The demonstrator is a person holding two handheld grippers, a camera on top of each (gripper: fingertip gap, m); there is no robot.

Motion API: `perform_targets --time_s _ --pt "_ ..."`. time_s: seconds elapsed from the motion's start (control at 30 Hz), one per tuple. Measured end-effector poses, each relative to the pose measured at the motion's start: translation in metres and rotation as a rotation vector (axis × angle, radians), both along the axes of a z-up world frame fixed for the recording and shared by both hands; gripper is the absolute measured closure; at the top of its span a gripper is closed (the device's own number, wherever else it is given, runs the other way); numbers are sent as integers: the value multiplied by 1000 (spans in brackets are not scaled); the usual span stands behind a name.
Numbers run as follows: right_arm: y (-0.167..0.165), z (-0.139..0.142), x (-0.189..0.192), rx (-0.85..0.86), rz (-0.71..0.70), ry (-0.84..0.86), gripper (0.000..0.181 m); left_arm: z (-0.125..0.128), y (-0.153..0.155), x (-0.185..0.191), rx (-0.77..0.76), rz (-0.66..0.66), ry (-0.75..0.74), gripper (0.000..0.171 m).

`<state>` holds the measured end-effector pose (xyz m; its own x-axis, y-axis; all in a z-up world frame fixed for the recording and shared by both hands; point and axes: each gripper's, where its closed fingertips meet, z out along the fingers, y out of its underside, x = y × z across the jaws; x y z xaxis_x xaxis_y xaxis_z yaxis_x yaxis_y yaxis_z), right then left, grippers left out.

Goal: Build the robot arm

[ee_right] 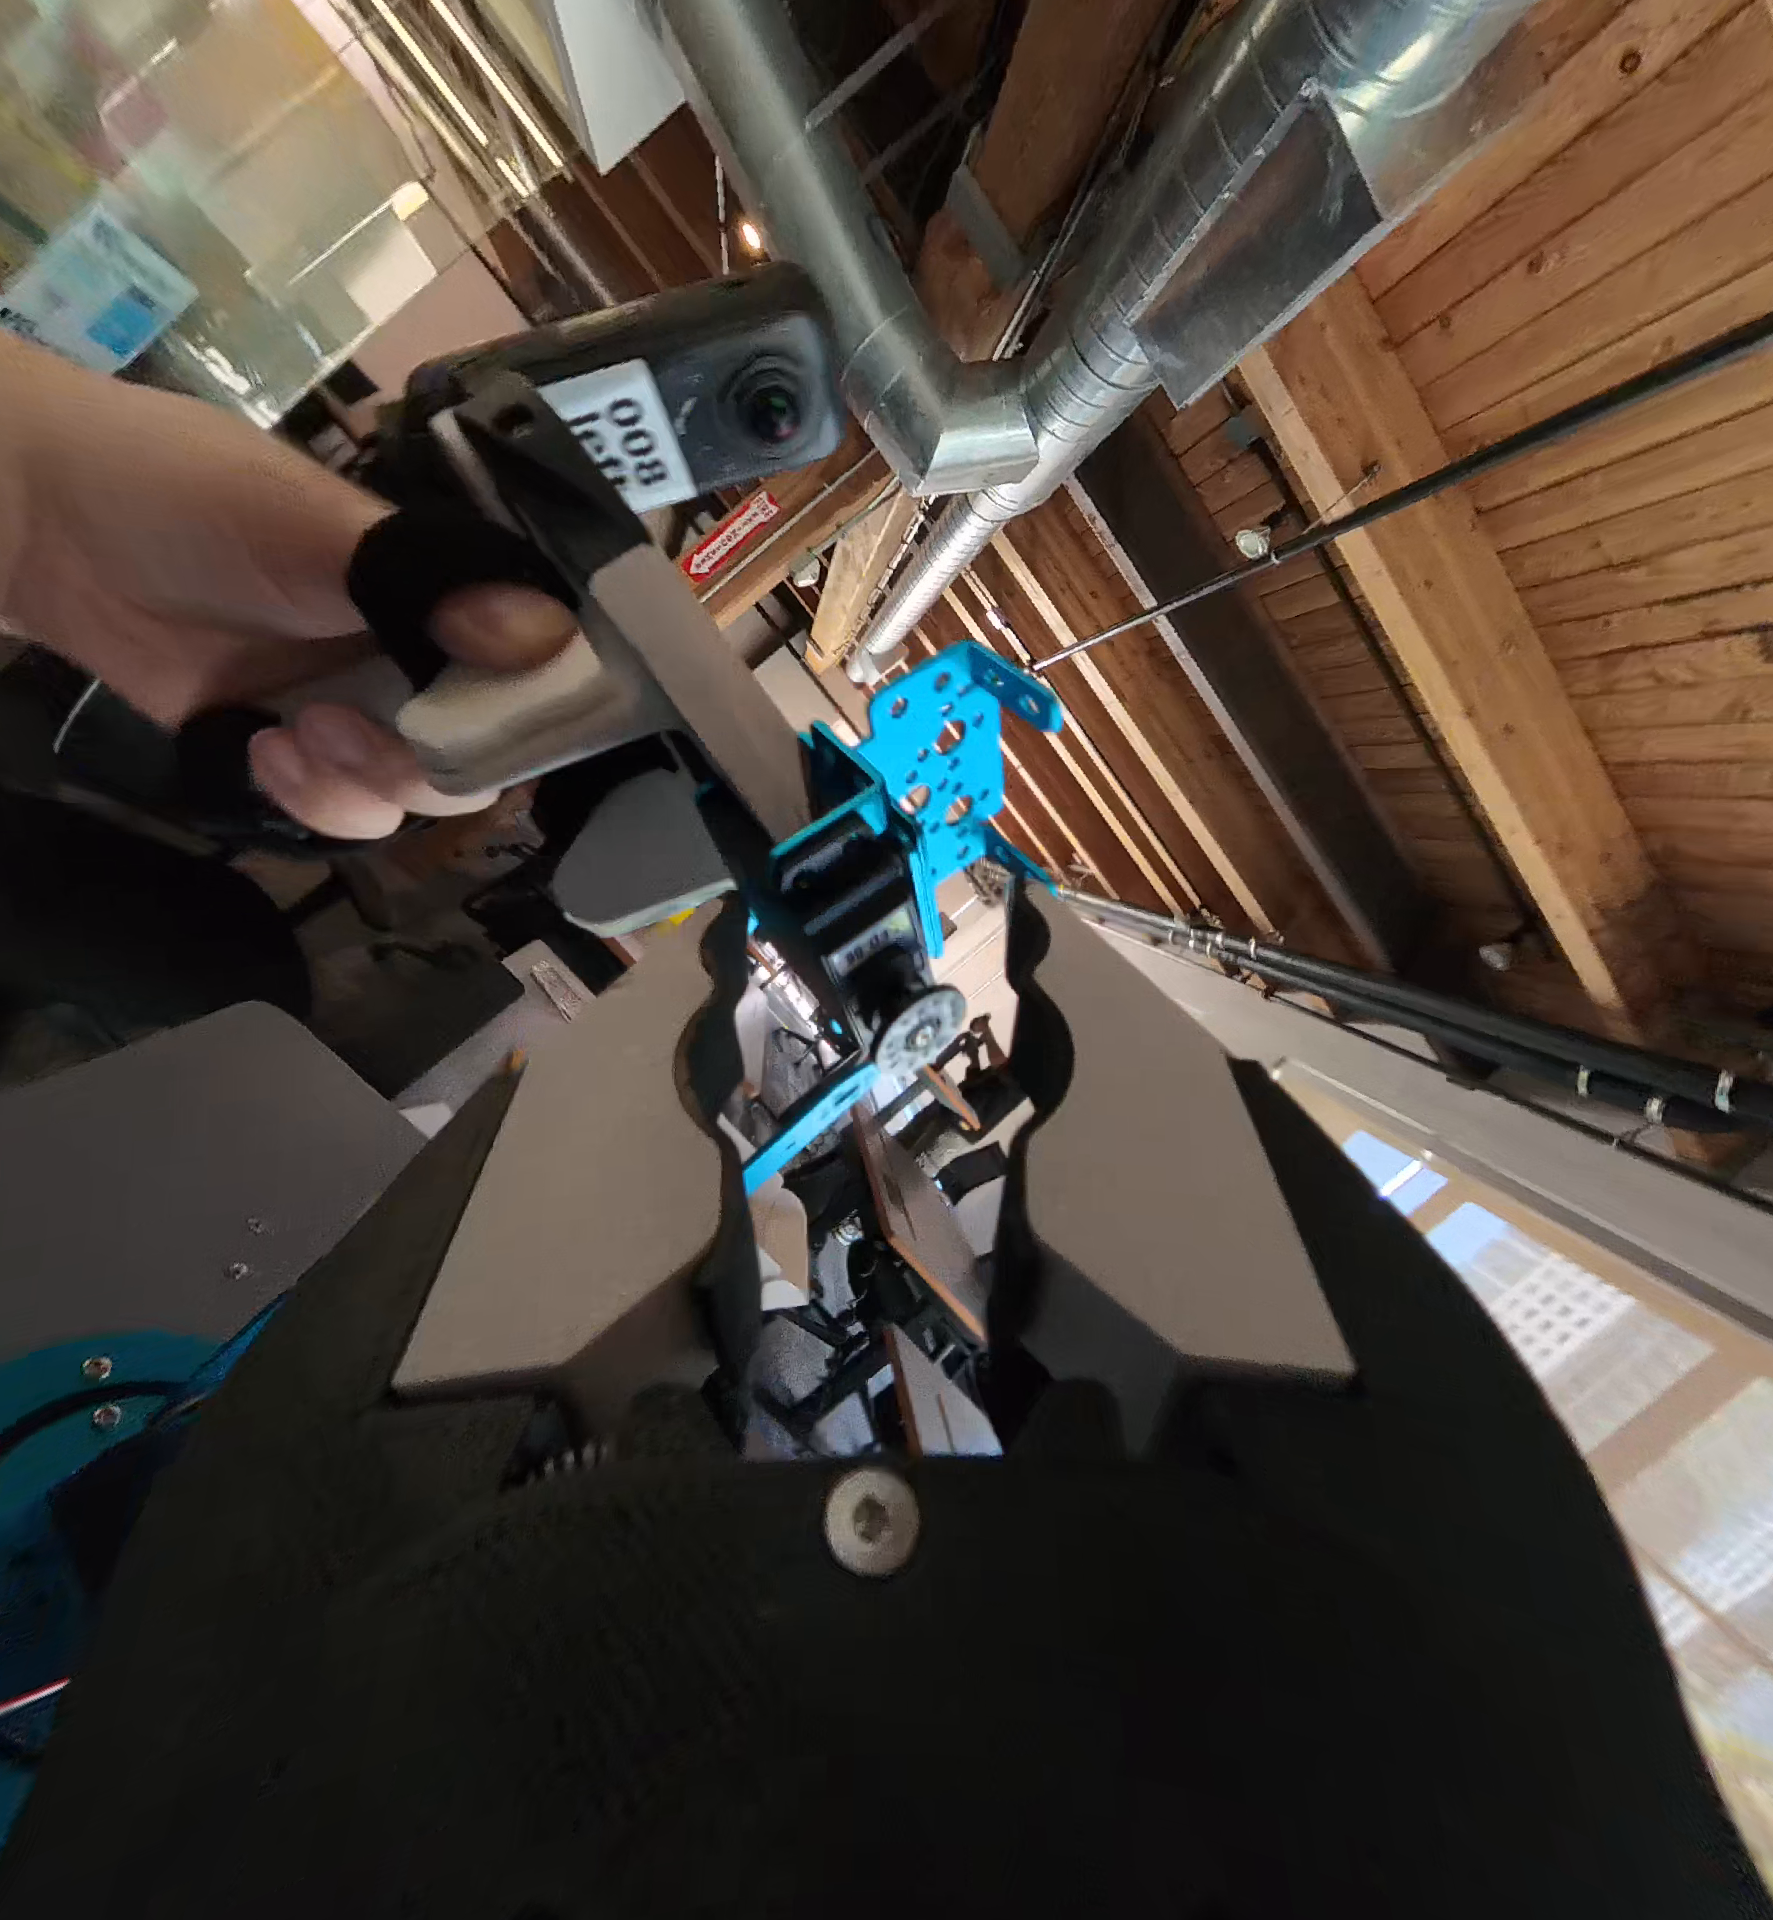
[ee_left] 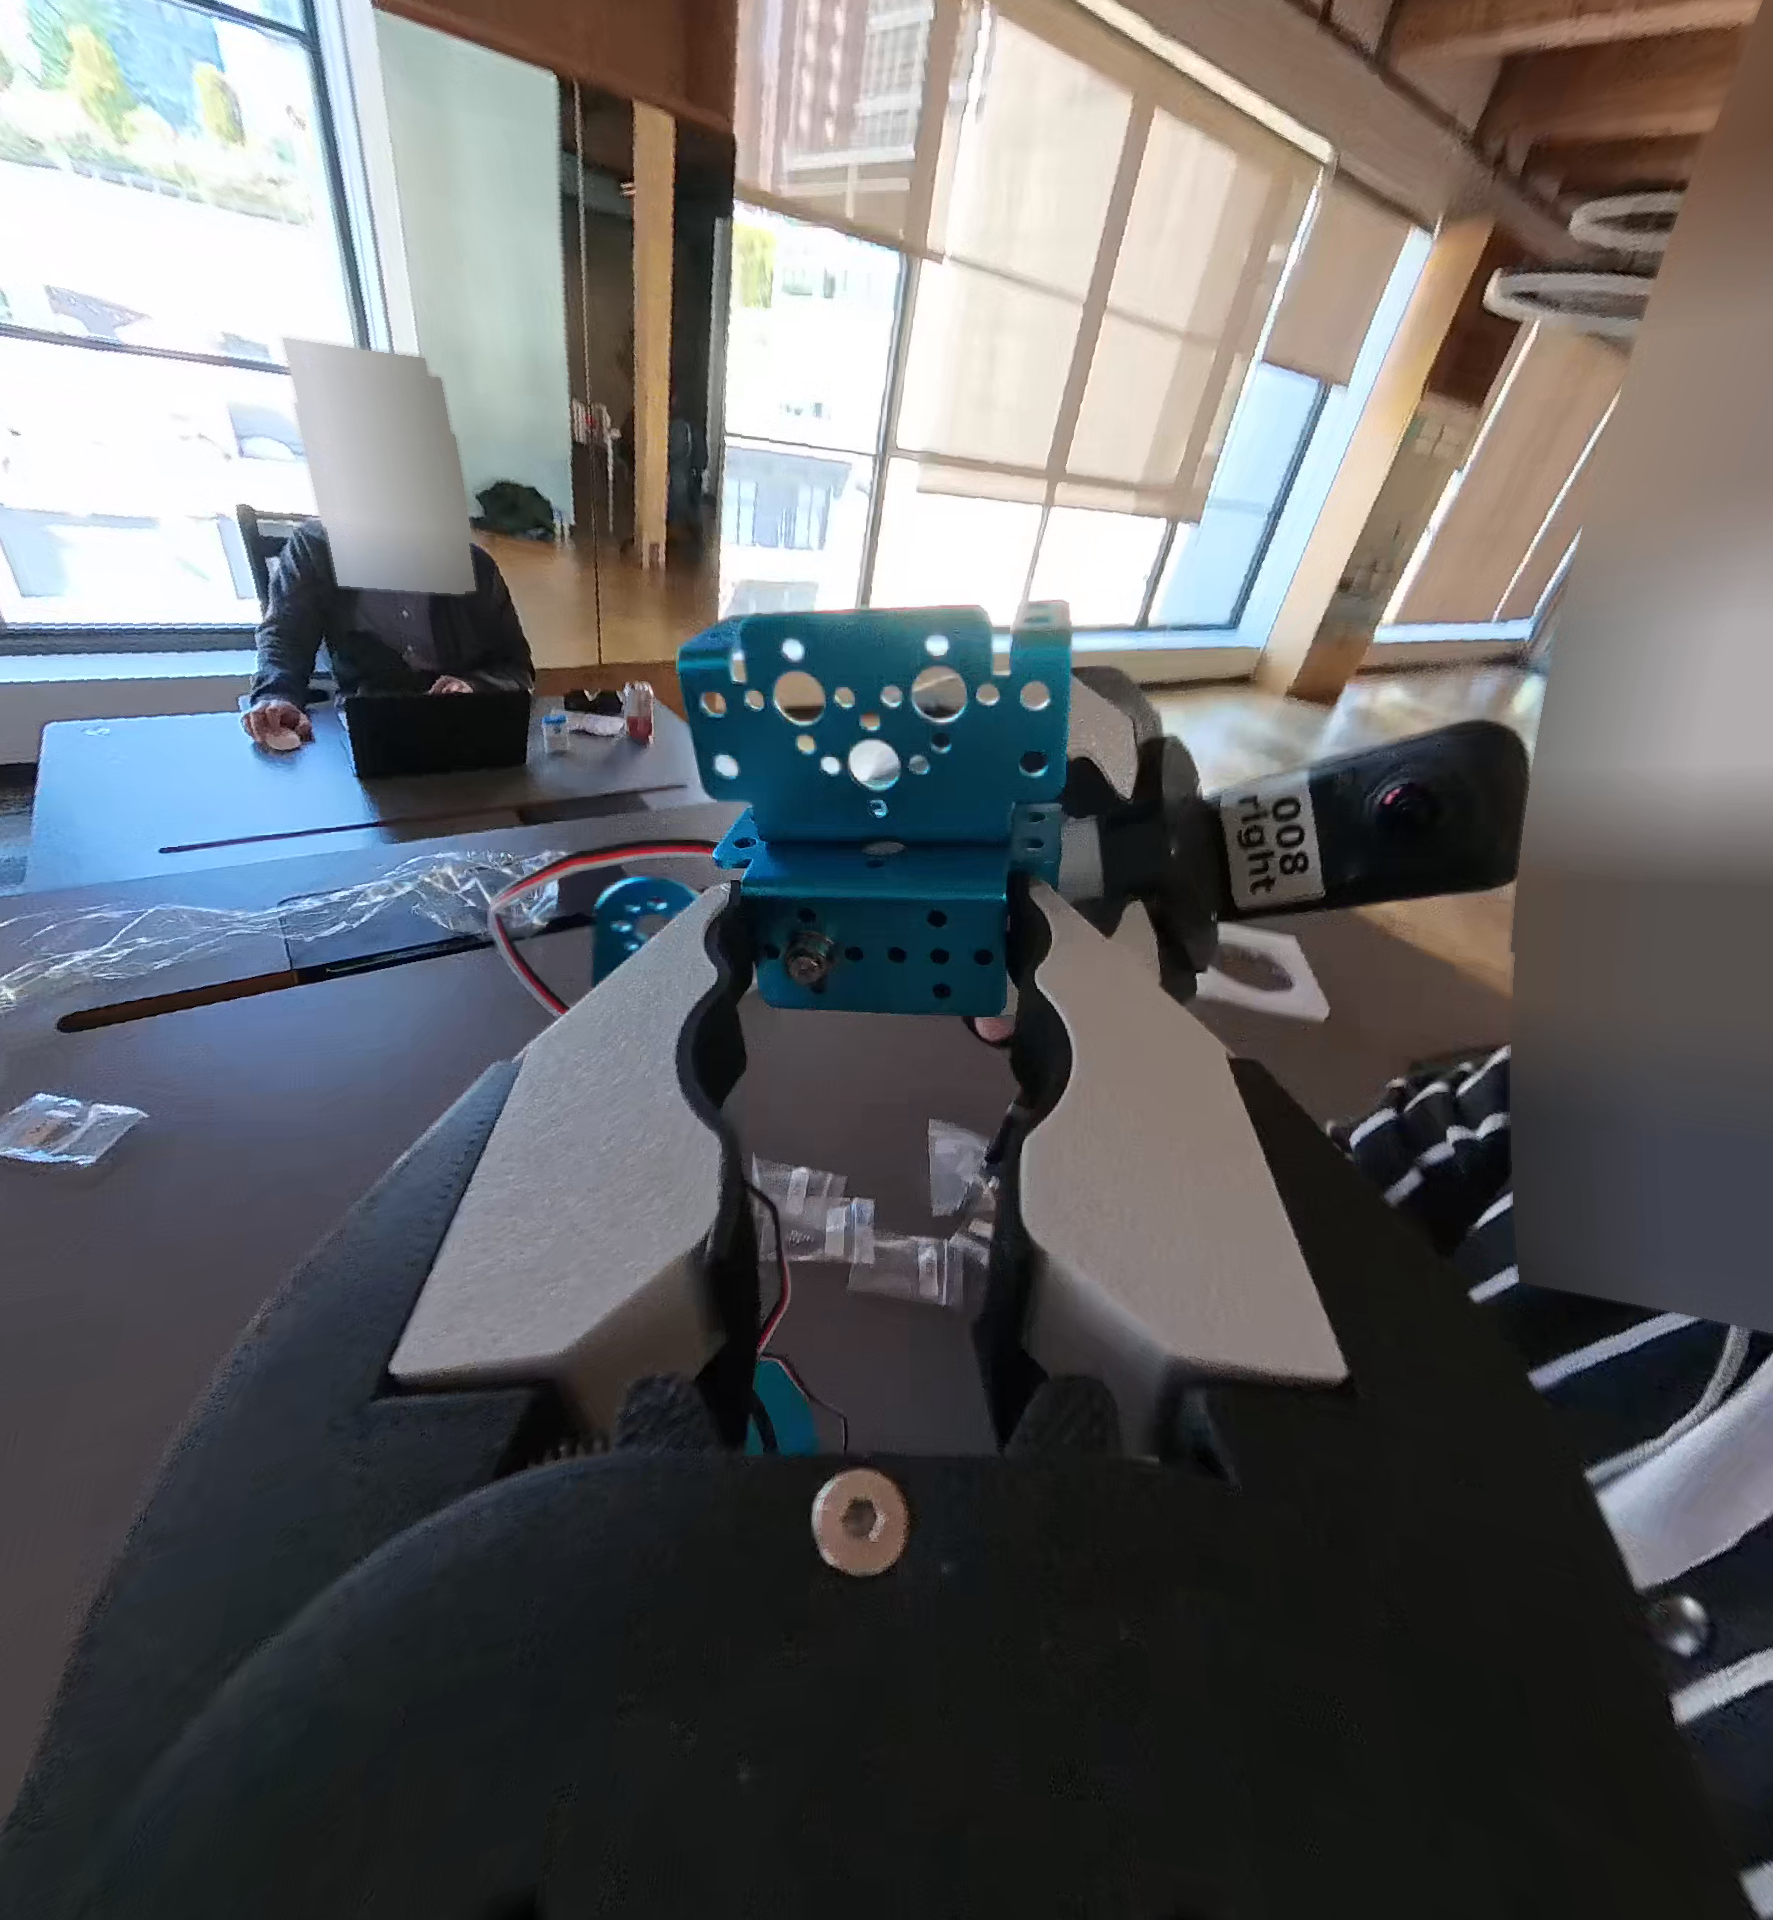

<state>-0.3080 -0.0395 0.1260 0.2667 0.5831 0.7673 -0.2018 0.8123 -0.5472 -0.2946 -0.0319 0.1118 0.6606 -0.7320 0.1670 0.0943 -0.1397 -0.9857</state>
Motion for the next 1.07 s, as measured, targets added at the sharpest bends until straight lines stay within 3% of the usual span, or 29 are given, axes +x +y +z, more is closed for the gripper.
perform_targets --time_s 0.1,0.37,0.83,1.07 --pt "-12 0 4 60 -5 -38 147 3 -8 8 -14 -21 62 123" --pt "-43 -6 13 187 -50 -183 152 -3 -45 30 -179 -173 126 123" --pt "-72 -31 55 -111 25 -382 154 -24 -76 75 -417 -338 -81 123" --pt "-100 -43 111 -265 12 -553 153 -32 -106 133 -546 -488 -345 120"
